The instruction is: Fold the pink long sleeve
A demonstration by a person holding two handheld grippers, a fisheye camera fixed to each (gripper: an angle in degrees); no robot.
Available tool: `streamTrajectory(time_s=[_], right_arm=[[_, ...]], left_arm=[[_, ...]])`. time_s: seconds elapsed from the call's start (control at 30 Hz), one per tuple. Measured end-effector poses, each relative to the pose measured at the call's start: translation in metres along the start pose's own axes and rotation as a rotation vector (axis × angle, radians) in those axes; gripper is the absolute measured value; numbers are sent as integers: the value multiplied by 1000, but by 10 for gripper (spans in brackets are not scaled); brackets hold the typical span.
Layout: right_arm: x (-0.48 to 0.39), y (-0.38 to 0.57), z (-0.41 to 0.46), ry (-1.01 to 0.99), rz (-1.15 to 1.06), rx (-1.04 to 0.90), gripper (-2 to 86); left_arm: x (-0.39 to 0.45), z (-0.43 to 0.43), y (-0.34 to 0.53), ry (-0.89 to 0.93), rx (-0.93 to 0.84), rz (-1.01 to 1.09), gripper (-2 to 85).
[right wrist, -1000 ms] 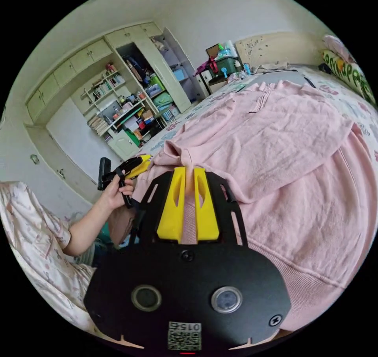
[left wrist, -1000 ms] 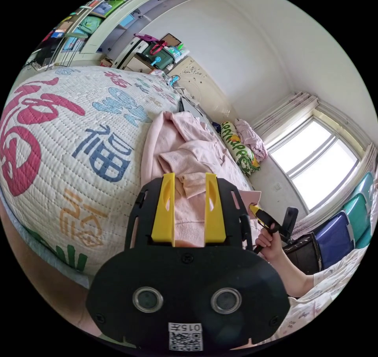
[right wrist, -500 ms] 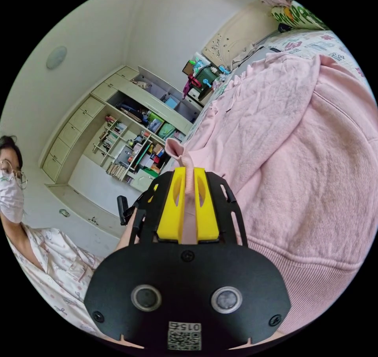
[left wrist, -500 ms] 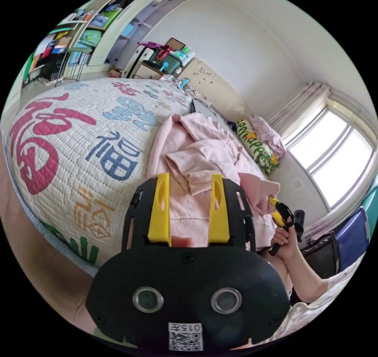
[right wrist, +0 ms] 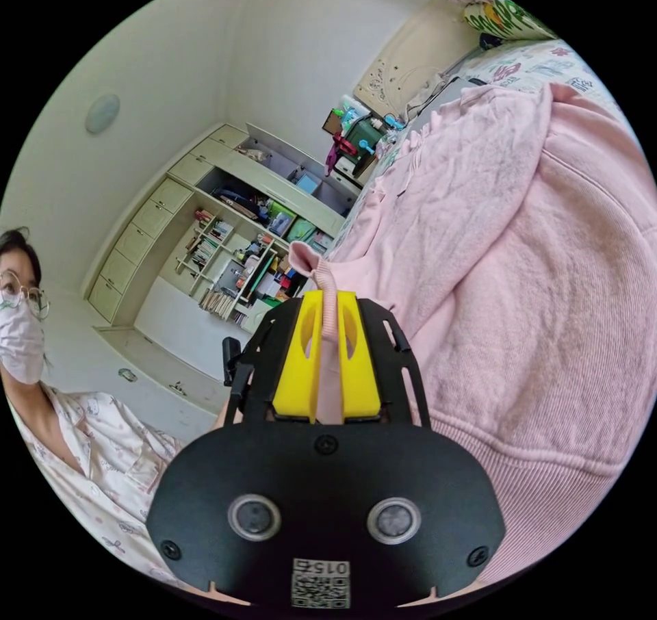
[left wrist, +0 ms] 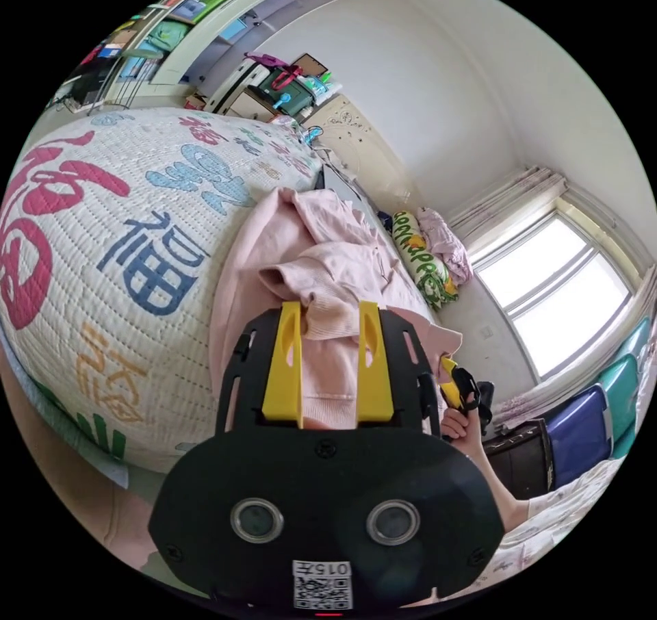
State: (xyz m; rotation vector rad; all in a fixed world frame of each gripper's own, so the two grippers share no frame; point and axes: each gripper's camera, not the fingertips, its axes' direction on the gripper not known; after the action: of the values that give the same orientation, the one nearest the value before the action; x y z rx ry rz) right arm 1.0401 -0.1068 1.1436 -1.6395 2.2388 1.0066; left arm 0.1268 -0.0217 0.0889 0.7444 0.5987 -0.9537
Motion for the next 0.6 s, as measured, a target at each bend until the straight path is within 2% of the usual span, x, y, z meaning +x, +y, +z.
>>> streamTrajectory(time_s=[0.17,0.3,0.37,0.43,0.47,0.5,0.53,0.6], right_arm=[[-67,-16,40,-20,-120,-79,36],[-98,-129,8,127,-152,-175,29],[-105,-208,-48,276,-125,-141,28],[-131,-327,-147,647,-128,28,34],[-138,-353,-175,740,-99,98,36],[-154,-388,-226,917,-29,271,43],[-176,-396,-263,1100,28,456,49],[-201,-372,-283,1171,51,646,62]], left_arm=[[2,-6,-26,77,-43,24,51],[25,-30,-89,111,-100,143,36],[43,-87,-166,23,-33,220,30],[59,-153,-229,-94,131,267,29],[71,-194,-265,-224,263,296,31],[77,-211,-280,-301,329,305,32],[89,-236,-300,-470,454,319,37],[101,-255,-304,-755,634,291,66]])
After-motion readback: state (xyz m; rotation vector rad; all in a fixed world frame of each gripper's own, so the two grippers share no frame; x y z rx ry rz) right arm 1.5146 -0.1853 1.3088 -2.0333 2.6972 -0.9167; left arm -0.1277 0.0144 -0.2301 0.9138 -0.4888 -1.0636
